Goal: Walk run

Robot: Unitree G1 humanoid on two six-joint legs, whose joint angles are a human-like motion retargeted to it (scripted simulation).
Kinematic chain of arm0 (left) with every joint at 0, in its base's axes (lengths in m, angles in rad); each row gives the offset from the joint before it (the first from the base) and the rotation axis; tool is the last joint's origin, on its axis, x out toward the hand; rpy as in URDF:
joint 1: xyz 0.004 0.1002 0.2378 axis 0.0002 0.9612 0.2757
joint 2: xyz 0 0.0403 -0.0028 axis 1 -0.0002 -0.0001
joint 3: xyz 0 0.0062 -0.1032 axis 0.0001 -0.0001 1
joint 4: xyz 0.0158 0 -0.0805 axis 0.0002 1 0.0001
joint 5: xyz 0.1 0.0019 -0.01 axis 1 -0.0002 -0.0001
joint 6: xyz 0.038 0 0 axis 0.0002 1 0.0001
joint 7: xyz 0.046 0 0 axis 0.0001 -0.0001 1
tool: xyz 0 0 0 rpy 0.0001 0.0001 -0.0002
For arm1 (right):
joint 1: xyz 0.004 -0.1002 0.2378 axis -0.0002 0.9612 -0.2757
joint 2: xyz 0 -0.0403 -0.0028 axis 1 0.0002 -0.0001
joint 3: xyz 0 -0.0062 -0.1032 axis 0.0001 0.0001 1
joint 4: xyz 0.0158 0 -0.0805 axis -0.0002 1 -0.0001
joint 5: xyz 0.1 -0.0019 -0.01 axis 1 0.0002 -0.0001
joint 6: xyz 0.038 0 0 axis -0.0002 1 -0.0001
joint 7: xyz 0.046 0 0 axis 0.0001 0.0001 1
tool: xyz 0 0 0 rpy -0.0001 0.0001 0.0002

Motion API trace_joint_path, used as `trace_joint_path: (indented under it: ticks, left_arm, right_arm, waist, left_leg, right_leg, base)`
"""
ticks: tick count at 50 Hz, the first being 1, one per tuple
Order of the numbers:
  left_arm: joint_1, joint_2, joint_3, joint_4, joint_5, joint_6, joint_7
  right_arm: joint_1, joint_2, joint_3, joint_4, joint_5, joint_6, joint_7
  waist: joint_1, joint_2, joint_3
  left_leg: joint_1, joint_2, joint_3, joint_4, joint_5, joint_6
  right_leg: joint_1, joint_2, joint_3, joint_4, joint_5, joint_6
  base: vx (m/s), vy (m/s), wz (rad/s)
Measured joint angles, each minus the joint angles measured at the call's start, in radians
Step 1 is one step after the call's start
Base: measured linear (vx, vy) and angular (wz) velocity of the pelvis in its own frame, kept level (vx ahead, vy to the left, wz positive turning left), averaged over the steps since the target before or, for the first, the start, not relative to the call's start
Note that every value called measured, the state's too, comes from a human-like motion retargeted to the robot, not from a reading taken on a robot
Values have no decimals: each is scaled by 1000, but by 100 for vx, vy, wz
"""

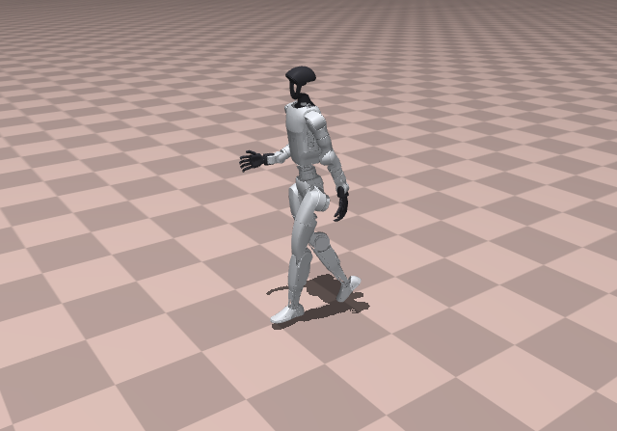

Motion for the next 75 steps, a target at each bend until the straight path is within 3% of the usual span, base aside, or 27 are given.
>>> trace_joint_path:
  ticks: [3, 5, 9, 13, 15, 21, 25, 27, 30, 32, 35, 38, 40, 46, 50, 55, 58, 61, 63, 65, 68, 70, 71, 73, 75]
  left_arm:
    - [-76, 31, -57, -15, -13, -6, 19]
    - [-149, 52, -110, -34, -30, -4, 21]
    - [-319, 105, -198, -96, -43, 5, -7]
    - [-480, 143, -289, -181, -32, -4, -20]
    - [-547, 154, -321, -227, -23, -14, -29]
    - [-689, 177, -353, -352, -13, -63, -25]
    - [-704, 175, -347, -392, -10, -95, -25]
    - [-686, 170, -344, -384, -15, -104, -34]
    - [-638, 158, -327, -333, -13, -115, -51]
    - [-583, 147, -304, -271, 10, -101, -51]
    - [-474, 113, -251, -169, 68, -45, -24]
    - [-357, 84, -243, -73, 74, 3, -4]
    - [-295, 85, -248, -29, 76, 34, -22]
    - [-85, 15, -201, -65, 189, 28, -14]
    - [18, 4, -163, -59, 216, 41, -28]
    - [76, -8, -111, -19, 254, 103, -56]
    - [83, -12, -93, -11, 257, 97, -50]
    - [82, -12, -82, -19, 253, 94, -45]
    - [72, -6, -82, -23, 242, 100, -47]
    - [54, 5, -88, -23, 223, 106, -47]
    - [-2, 24, -109, -20, 159, 108, -47]
    - [-65, 41, -132, -20, 108, 106, -42]
    - [-103, 45, -134, -26, 82, 102, -30]
    - [-191, 53, -135, -38, 16, 93, -6]
    - [-282, 64, -131, -59, -58, 82, 6]
  right_arm:
    - [48, 3, 25, 11, 3, 2, -5]
    - [50, -12, 28, 11, 4, 1, -9]
    - [30, -25, 3, 16, -2, 4, 6]
    - [31, -33, -26, 6, 3, -7, -8]
    - [35, -38, -31, -1, 11, -11, -15]
    - [12, -26, -51, -16, -2, -12, -22]
    - [-1, -10, -65, -23, -36, -27, -28]
    - [-3, 0, -66, -22, -42, -40, -31]
    - [-6, 16, -65, -15, -29, -46, -20]
    - [2, 20, -63, -7, -14, -47, -4]
    - [9, 15, -56, 6, 5, -36, 7]
    - [-7, 0, -54, 12, -5, -23, -2]
    - [-30, -8, -40, 10, -19, -25, -19]
    - [-84, -19, -24, 9, 19, -37, -33]
    - [-108, -40, -14, -10, 49, -51, -28]
    - [-139, -82, -18, -22, 64, -55, -16]
    - [-139, -97, -20, -24, 50, -61, -21]
    - [-118, -92, -19, -17, 50, -67, -15]
    - [-95, -81, -14, -7, 57, -64, -7]
    - [-66, -69, -12, 7, 63, -61, -2]
    - [-29, -49, 7, 35, 52, -65, -2]
    - [-14, -39, 20, 55, 36, -69, -17]
    - [-14, -38, 27, 61, 33, -68, -25]
    - [-24, -41, 35, 71, 32, -62, -24]
    - [-36, -41, 36, 74, 31, -60, -2]
  waist:
    - [-16, 37, -16]
    - [-25, 61, -7]
    - [-30, 110, -16]
    - [-129, 136, -11]
    - [-161, 132, -11]
    - [-222, 78, 23]
    - [-260, 85, 40]
    - [-279, 98, 41]
    - [-318, 121, 31]
    - [-351, 139, 19]
    - [-340, 153, -2]
    - [-335, 122, 11]
    - [-322, 85, 14]
    - [-225, 32, 42]
    - [-155, 25, 65]
    - [-110, 60, 109]
    - [-87, 43, 116]
    - [-60, 30, 113]
    - [-25, 39, 101]
    - [11, 45, 73]
    - [-3, 43, 35]
    - [2, 66, 38]
    - [5, 84, 41]
    - [-3, 101, 45]
    - [1, 122, 40]
  left_leg:
    - [51, 39, -36, 42, -70, 15]
    - [125, 52, -12, 32, -108, 18]
    - [204, 82, -13, 7, -145, -5]
    - [291, 58, -80, -24, -168, -11]
    - [333, 33, -105, -34, -184, -11]
    - [479, -50, -159, -44, -248, -25]
    - [562, -53, -196, -42, -283, -53]
    - [587, -44, -213, -27, -280, -76]
    - [606, -19, -245, 11, -225, -139]
    - [613, 2, -277, 63, -119, -207]
    - [595, -1, -301, 199, 179, -334]
    - [493, 0, -250, 502, 388, -388]
    - [417, -11, -203, 646, 468, -369]
    - [147, 93, -45, 777, 141, -196]
    - [22, 101, -5, 557, 21, -140]
    - [-42, 77, 11, 120, 9, -63]
    - [-58, -18, -121, -101, -27, -38]
    - [-52, -11, -114, -99, -26, -40]
    - [-37, 38, -20, -35, -16, -53]
    - [-11, 62, 26, -15, 59, -67]
    - [-5, 46, -111, 50, 15, -48]
    - [37, 82, -91, 79, -32, -38]
    - [78, 105, -56, 68, -51, -29]
    - [152, 103, -45, 47, -91, -18]
    - [196, 116, -48, 26, -110, -25]
  right_leg:
    - [-95, 15, 9, 253, 227, -6]
    - [-172, -30, -71, 482, 264, -51]
    - [-322, 21, -18, 569, 65, -30]
    - [-445, 16, -23, 482, -115, 34]
    - [-480, -24, -44, 357, -137, 77]
    - [-575, -102, 12, -27, -198, 101]
    - [-628, -120, 2, -212, -238, 175]
    - [-628, -127, -53, -225, -231, 161]
    - [-611, -125, -100, -154, -212, 51]
    - [-588, -126, -121, -133, -133, 38]
    - [-564, -86, -11, -66, -139, -20]
    - [-474, -98, 3, -56, -210, -76]
    - [-423, -106, 23, -71, -240, -94]
    - [-301, -65, 85, -123, -298, -116]
    - [-240, -10, 120, -145, -338, -127]
    - [-137, 65, 127, -153, -402, -137]
    - [-81, 57, 130, -152, -427, -130]
    - [-32, 55, 133, -126, -425, -123]
    - [-2, 66, 143, -102, -387, -111]
    - [17, 51, 99, -72, -293, -94]
    - [-5, 19, 64, 58, -3, -54]
    - [-66, 22, 73, 232, 162, -36]
    - [-105, 14, 28, 333, 219, -59]
    - [-180, -29, -40, 512, 263, -83]
    - [-257, 8, -9, 568, 197, -68]
  base:
    - [97, 10, 6]
    - [95, 15, 3]
    - [80, 10, 14]
    - [83, 4, 145]
    - [81, -1, 100]
    - [76, -5, 50]
    - [79, -10, 36]
    - [78, -16, 32]
    - [88, -24, 54]
    - [110, -36, 59]
    - [106, -34, -15]
    - [106, -31, -22]
    - [66, -16, -42]
    - [80, -15, -62]
    - [61, -10, -60]
    - [75, 0, -31]
    - [83, 2, -27]
    - [104, 8, -38]
    - [96, 10, -82]
    - [97, 15, -71]
    - [116, 21, -23]
    - [100, 16, -35]
    - [105, 18, -25]
    - [81, 15, -18]
    - [72, 10, -31]
